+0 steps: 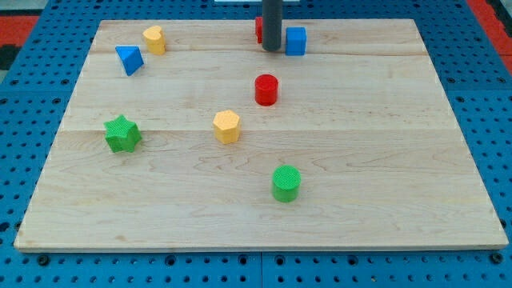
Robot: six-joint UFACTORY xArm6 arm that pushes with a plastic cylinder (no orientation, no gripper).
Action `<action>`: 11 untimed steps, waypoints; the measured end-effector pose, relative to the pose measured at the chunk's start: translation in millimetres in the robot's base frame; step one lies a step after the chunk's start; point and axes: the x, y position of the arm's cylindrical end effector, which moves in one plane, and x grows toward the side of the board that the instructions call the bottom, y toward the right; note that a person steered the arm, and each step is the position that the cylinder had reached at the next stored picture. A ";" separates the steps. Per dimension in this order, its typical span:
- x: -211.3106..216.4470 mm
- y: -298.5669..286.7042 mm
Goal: Push the blue cube towards top right
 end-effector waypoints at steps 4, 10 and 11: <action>-19.2 13.9; -32.2 91.2; -40.2 91.5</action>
